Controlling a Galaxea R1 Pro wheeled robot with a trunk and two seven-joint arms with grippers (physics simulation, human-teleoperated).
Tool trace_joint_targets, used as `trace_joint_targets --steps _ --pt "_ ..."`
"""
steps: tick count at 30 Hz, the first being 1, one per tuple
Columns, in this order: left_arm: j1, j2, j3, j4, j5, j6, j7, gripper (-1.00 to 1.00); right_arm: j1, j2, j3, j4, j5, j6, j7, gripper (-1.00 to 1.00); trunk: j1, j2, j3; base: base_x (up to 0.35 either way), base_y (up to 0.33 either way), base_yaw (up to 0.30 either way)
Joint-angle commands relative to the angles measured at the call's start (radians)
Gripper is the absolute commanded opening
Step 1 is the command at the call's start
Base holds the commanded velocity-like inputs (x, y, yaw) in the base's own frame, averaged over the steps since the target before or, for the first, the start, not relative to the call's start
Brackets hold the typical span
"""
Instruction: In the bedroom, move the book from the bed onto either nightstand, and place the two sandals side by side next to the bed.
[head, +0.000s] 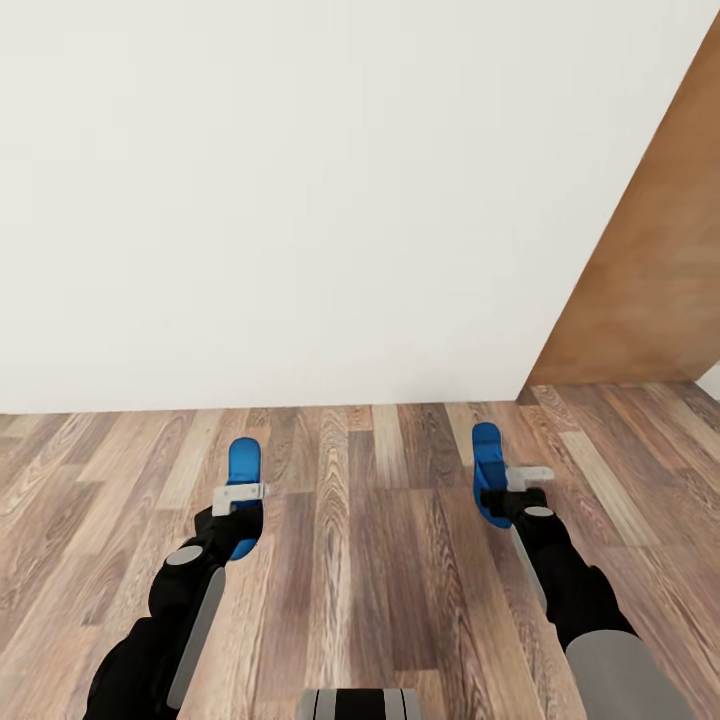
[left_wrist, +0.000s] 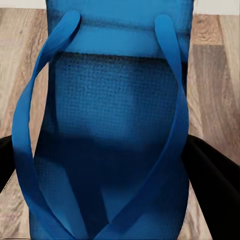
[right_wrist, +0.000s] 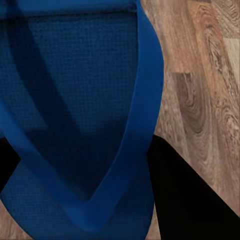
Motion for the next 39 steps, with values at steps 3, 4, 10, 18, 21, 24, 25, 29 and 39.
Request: trace_joint_targets --steps 3,4,10,18,21,24,25,29,39 --pt "-0.001 0.0 -0.001 -0.001 0.003 0.005 0.006 -1.0 0.0 0.0 0.0 -0.002 0.008 0.008 -0.001 -1.0 0.0 0.0 0.001 0.0 0.0 0.263" --pt "-0.001 0.0 -0.001 -0.001 0.003 0.005 0.006 -1.0 0.0 0.0 0.0 -0.002 0.008 0.008 -0.001 -1.0 0.0 0.0 0.002 0.0 0.0 0.265" --pt "-0.001 0.0 0.003 -0.001 0.006 0.005 0.006 -1.0 0.0 0.0 0.0 -0.002 0.008 0.009 -0.001 -1.0 0.0 0.0 0.005 0.0 0.0 0.266" --pt "-0.001 0.0 0.003 -0.001 0.008 0.005 0.006 -1.0 0.0 0.0 0.0 -0.002 0.008 0.011 -0.001 -1.0 0.0 0.0 0.01 0.0 0.0 0.267" --pt "-0.001 0.0 0.005 -0.001 0.008 0.004 0.006 -1.0 0.0 0.0 0.001 -0.002 0.008 0.011 -0.001 -1.0 0.0 0.0 0.012 0.0 0.0 0.267" --pt "-0.001 0.0 0.006 -0.001 0.007 0.004 0.007 -1.0 0.0 0.0 0.0 -0.002 0.009 0.01 -0.001 -1.0 0.0 0.0 0.014 0.0 0.0 0.267" --pt "-0.001 0.0 0.006 -0.001 0.006 0.004 0.007 -1.0 0.0 0.0 0.001 -0.002 0.009 0.009 -0.001 -1.0 0.0 0.0 0.015 0.0 0.0 0.267" --pt "-0.001 0.0 0.008 -0.001 0.007 0.004 0.007 -1.0 0.0 0.0 0.001 -0.002 0.009 0.009 -0.001 -1.0 0.0 0.0 0.017 0.0 0.0 0.267" --pt "-0.001 0.0 0.013 -0.001 0.012 0.005 0.006 -1.0 0.0 0.0 0.001 -0.002 0.01 0.009 -0.001 -1.0 0.0 0.0 0.023 0.149 0.114 0.267"
